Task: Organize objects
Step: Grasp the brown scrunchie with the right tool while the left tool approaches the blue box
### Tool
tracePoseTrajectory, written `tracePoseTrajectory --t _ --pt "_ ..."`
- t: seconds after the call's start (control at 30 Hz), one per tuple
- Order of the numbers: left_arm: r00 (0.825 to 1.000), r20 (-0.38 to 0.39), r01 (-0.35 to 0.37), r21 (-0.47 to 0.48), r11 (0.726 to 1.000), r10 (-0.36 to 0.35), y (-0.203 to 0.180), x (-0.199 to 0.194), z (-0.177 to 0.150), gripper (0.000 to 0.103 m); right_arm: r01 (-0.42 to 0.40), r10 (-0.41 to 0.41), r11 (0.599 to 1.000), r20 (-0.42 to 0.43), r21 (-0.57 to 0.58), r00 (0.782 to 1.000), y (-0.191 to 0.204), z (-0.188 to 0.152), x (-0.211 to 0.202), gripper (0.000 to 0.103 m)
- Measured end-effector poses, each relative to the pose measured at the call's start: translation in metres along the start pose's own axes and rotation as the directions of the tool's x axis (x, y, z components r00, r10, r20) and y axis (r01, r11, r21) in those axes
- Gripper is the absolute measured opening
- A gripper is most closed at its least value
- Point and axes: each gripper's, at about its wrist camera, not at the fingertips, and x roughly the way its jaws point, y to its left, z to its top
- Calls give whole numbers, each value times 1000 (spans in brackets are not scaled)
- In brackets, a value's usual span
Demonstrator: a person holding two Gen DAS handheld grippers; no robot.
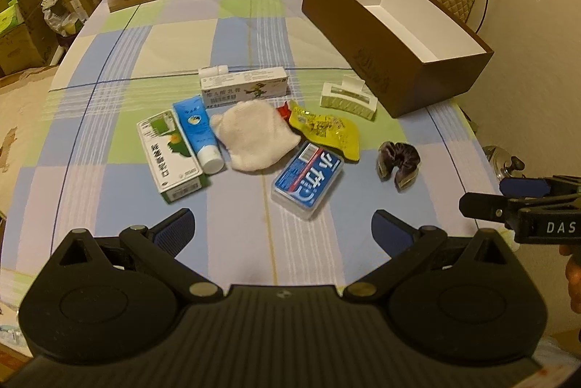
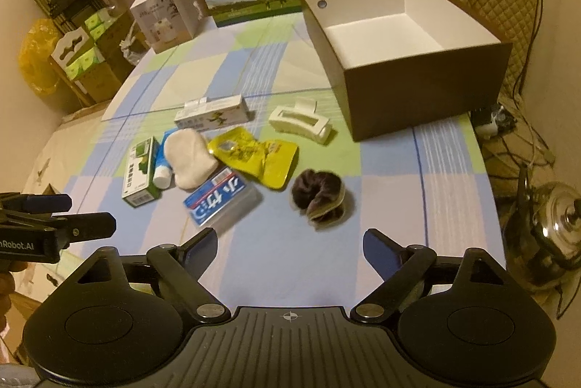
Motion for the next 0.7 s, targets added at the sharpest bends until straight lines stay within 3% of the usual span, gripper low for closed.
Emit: tracePoseTrajectory --t 0.27,0.7 --pt "1000 -11 -3 7 1000 3 -5 24 17 102 -23 23 998 -9 -62 1000 -16 7 28 71" --pt "999 -27 -39 21 999 40 -3 64 38 102 -10 7 997 -43 -72 999 -33 20 71 69"
